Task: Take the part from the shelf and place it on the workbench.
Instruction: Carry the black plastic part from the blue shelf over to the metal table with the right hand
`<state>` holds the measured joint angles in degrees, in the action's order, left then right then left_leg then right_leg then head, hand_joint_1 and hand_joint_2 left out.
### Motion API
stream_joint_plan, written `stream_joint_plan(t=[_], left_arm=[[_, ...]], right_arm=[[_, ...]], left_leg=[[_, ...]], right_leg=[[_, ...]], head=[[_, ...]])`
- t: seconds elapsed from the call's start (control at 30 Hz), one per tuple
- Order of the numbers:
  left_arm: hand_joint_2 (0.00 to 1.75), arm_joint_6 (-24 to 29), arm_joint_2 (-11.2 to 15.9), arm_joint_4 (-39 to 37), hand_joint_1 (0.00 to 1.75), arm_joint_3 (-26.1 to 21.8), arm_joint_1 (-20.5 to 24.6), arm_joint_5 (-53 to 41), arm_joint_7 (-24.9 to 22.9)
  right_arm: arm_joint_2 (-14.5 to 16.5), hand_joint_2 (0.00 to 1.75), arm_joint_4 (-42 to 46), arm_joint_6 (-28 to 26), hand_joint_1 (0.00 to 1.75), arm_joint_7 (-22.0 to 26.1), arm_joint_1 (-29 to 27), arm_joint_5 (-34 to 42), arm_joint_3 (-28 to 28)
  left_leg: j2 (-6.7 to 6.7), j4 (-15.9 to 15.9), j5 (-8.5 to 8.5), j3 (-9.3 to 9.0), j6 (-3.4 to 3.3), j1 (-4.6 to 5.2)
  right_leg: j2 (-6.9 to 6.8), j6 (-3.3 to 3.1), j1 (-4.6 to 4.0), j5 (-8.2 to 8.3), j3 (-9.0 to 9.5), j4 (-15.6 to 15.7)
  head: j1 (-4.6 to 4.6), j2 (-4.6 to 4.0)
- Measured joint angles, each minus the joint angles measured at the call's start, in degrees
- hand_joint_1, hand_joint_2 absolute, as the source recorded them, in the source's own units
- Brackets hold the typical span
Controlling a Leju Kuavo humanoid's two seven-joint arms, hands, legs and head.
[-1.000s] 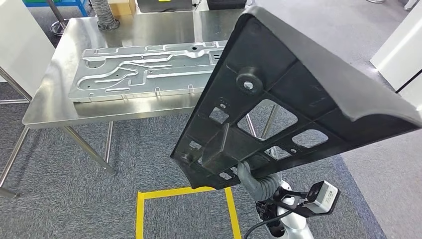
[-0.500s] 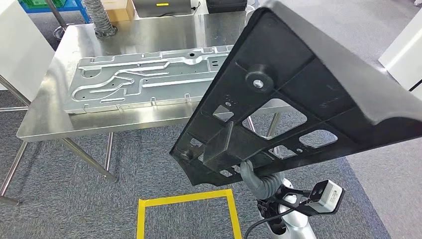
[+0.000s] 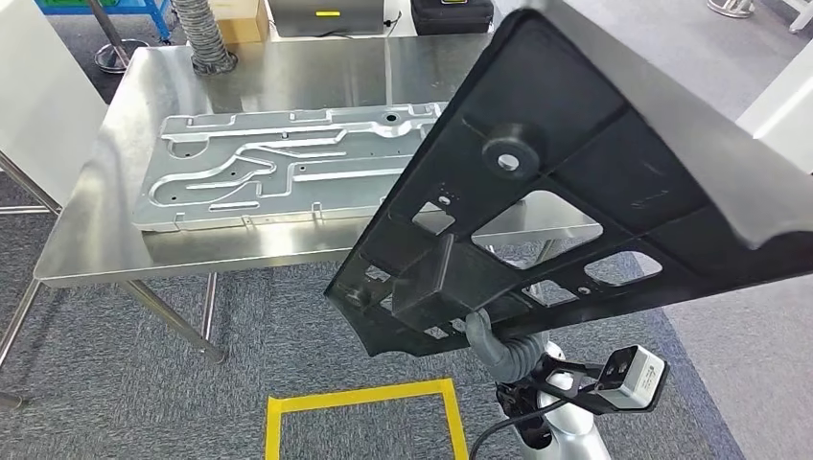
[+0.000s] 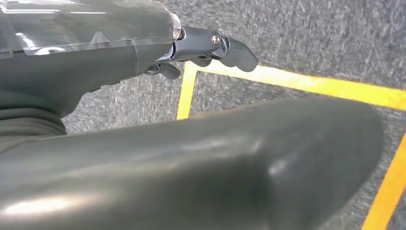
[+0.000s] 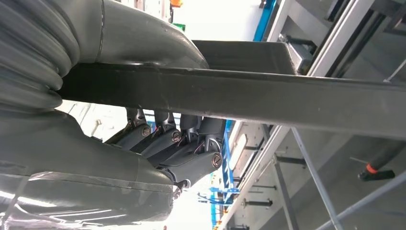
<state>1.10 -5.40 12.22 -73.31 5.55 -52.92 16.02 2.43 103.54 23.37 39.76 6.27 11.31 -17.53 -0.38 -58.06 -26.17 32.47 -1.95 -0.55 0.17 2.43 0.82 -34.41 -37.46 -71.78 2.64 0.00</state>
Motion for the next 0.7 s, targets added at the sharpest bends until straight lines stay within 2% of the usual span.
stream_joint_plan(t=[0.03,0.07,0.1,0.17,0.2,0.23,0.27,0.33,0.37,0.4,0.43,0.5,0.53,0.57,0.6,0.67,0.7], left_arm=[[0.00,0.00,0.01,0.00,0.00,0.00,-0.02,-0.04,-0.03],[0.00,0.01,0.01,0.00,0.00,0.00,-0.04,-0.08,-0.06],[0.00,0.01,0.00,0.00,0.00,0.01,-0.05,-0.11,-0.10],[0.00,0.01,-0.13,-0.02,0.00,0.02,-0.06,-0.23,-0.17],[0.00,0.03,-0.18,-0.03,0.00,0.02,-0.01,-0.30,-0.19],[0.00,0.04,-0.25,-0.04,0.00,0.02,0.04,-0.35,-0.24],[0.00,0.04,-0.29,-0.05,0.00,0.02,0.07,-0.39,-0.27],[0.00,0.02,-0.21,-0.04,0.00,0.04,0.14,-0.45,-0.32],[0.00,0.00,-0.16,-0.04,0.00,0.05,0.18,-0.48,-0.30],[0.00,-0.01,-0.13,-0.04,0.00,0.07,0.25,-0.50,-0.28],[0.00,0.00,-0.09,-0.04,0.00,0.08,0.32,-0.50,-0.27],[0.00,0.05,-0.08,-0.04,0.00,0.08,0.30,-0.49,-0.26],[0.00,0.12,-0.04,-0.04,0.00,0.08,0.20,-0.45,-0.26],[0.00,0.18,-0.01,-0.04,0.00,0.07,0.07,-0.42,-0.25],[0.00,0.24,0.04,-0.04,0.00,0.07,-0.03,-0.40,-0.22],[0.00,0.30,0.13,-0.04,0.00,0.07,-0.12,-0.39,-0.09],[0.00,0.31,0.16,-0.04,0.00,0.07,-0.12,-0.42,-0.01]], right_arm=[[-0.05,1.75,0.00,-0.11,1.52,0.01,-0.02,0.12,0.00],[-0.10,1.75,0.00,-0.28,1.52,0.01,-0.01,0.30,0.01],[-0.14,1.75,0.01,-0.51,1.52,-0.03,0.05,0.61,0.05],[-0.17,1.75,0.19,-0.91,1.52,-0.26,0.34,1.44,0.27],[-0.17,1.75,0.34,-1.03,1.52,-0.46,0.55,1.87,0.45],[-0.17,1.75,0.57,-1.12,1.52,-0.68,0.72,2.19,0.63],[-0.18,1.75,0.80,-1.20,1.52,-0.90,0.83,2.39,0.83],[-0.19,1.75,1.31,-1.36,1.52,-1.23,0.89,2.67,1.22],[-0.19,1.75,1.50,-1.40,1.52,-1.31,0.90,2.76,1.39],[-0.18,1.75,1.65,-1.39,1.52,-1.34,0.91,2.85,1.51],[-0.18,1.75,1.76,-1.31,1.52,-1.34,0.88,2.89,1.57],[-0.17,1.75,1.84,-1.02,1.52,-1.29,0.59,2.92,1.62],[-0.18,1.75,1.81,-0.85,1.52,-1.21,0.37,2.92,1.64],[-0.18,1.75,1.79,-0.73,1.52,-1.13,0.16,2.92,1.67],[-0.18,1.75,1.76,-0.64,1.52,-1.02,0.03,2.92,1.70],[-0.18,1.75,1.67,-0.60,1.52,-0.79,0.03,2.95,1.84],[-0.18,1.75,1.57,-0.73,1.52,-0.67,0.13,2.88,2.05]], left_leg=[[-0.03,0.00,-0.36,-0.39,-0.13,0.21],[-0.08,0.00,-0.73,-0.86,-0.23,0.42],[-0.14,0.01,-1.18,-1.51,-0.28,0.67],[-0.20,0.06,-2.10,-2.84,-0.25,1.05],[-0.23,0.16,-2.50,-3.25,-0.10,1.10],[-0.22,0.34,-2.80,-3.43,0.14,1.07],[-0.16,0.25,-2.85,-3.55,0.42,1.03],[-0.05,-0.20,-2.81,-3.89,1.06,1.09],[0.00,-1.29,-2.80,-3.78,1.29,1.15],[0.00,-3.33,-3.20,-2.86,1.56,1.13],[0.02,-6.44,-4.07,-1.09,1.81,0.95],[0.02,-13.21,-6.86,3.44,2.59,0.43],[0.03,-15.04,-7.85,5.19,2.96,0.14],[0.04,-15.08,-7.78,6.09,3.23,-0.11],[0.06,-13.20,-6.33,6.06,3.44,-0.35],[0.16,-5.70,-0.88,4.09,3.70,-0.76],[0.21,-2.56,0.71,3.19,3.63,-0.80]], right_leg=[[0.00,-0.14,-0.07,-0.11,-1.92,-2.00],[0.00,-0.40,-0.17,0.79,-2.84,-2.03],[0.00,-0.89,-0.38,2.97,-2.60,0.33],[-0.03,-2.36,-1.12,8.27,-0.49,7.84],[-0.03,-3.03,-1.54,9.69,0.42,10.99],[-0.05,-3.54,-1.87,10.39,0.88,12.70],[-0.05,-3.81,-2.07,10.29,1.03,13.33],[-0.06,-4.05,-1.81,10.69,2.05,14.39],[-0.09,-4.12,-1.56,10.70,2.78,14.89],[-0.14,-4.20,-1.26,10.57,3.54,15.29],[-0.19,-4.22,-1.08,10.36,4.14,15.60],[-0.21,-4.23,-0.93,9.67,4.91,15.73],[-0.15,-4.09,-0.83,9.25,5.31,15.71],[-0.07,-3.91,-0.70,8.82,5.80,15.69],[0.00,-3.66,-0.52,8.33,6.38,15.63],[0.05,-3.00,-0.23,7.22,7.63,15.38],[0.07,-2.62,-0.18,6.71,8.02,15.18]], head=[[0.00,0.00],[0.00,0.00],[0.00,0.00],[0.02,0.00],[-0.01,0.00],[-0.04,0.00],[-0.06,0.00],[-0.10,0.00],[-0.08,0.00],[-0.07,0.00],[-0.06,0.00],[-0.04,0.00],[-0.04,0.00],[-0.04,0.00],[-0.04,0.00],[-0.05,0.00],[-0.05,0.00]])
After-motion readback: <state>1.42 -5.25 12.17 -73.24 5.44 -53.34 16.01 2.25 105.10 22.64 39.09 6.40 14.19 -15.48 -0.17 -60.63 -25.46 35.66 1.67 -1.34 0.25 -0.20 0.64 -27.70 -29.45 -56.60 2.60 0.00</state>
